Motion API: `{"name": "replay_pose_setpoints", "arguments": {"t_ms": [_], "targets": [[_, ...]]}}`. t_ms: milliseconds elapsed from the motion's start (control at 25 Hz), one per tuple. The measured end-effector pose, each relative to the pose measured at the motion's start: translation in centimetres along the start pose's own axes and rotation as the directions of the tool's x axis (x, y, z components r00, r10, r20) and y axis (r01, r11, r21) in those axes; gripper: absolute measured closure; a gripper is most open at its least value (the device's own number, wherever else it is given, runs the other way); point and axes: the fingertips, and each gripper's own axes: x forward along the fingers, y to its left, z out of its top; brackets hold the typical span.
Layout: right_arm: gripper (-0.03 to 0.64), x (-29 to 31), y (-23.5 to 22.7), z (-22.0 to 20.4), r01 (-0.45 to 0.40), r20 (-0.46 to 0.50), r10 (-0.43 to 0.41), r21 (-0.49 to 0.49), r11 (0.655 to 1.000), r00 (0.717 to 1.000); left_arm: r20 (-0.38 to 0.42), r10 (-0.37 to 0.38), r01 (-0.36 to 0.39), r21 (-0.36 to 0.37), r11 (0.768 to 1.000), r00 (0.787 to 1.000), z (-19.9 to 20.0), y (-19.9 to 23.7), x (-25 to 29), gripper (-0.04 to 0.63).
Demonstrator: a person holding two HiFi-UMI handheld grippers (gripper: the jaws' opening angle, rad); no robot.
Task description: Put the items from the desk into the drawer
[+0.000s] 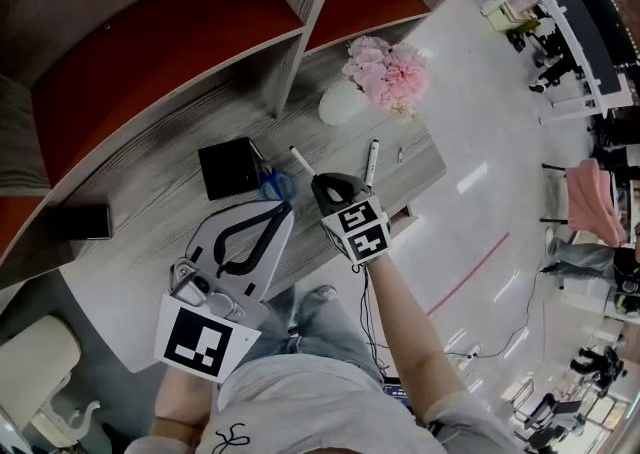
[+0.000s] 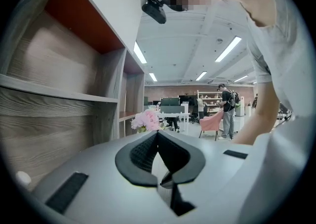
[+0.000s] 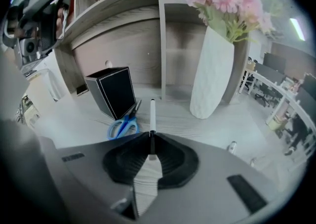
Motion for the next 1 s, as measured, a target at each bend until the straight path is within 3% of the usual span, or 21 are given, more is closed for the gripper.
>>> {"name": "replay_pose_setpoints", "arguments": {"t_ms": [240, 400, 800, 1000], "targets": [[0.565, -4.8, -0.6, 2.0, 0.018, 0.126, -0.020, 0.018, 1.000, 0.992, 0.020, -0.049, 0.048, 0.012, 0.999, 0.999, 1.1, -2.7, 1.5, 0.586], [0.565, -9.5, -0.9, 3.9, 0.041, 0.242, -0.047, 0.031, 0.999, 0.969, 0.034, -0.093, 0.092, 0.027, 0.995, 0.995, 2.2, -4.8, 2.5, 0.586], [0.565, -23.3, -1.1, 5.0, 0.127, 0.484, -0.161, 0.103, 0.987, 0.860, 0.062, -0.209, 0.205, 0.063, 0.977, 0.976, 4.4, -11.3, 5.3, 0.586], [0.565, -29.5, -1.2, 3.0, 0.190, 0.533, -0.236, 0.140, 0.972, 0.812, 0.083, -0.276, 0.269, 0.089, 0.959, 0.958, 5.9, -15.8, 6.3, 0.585]]}}
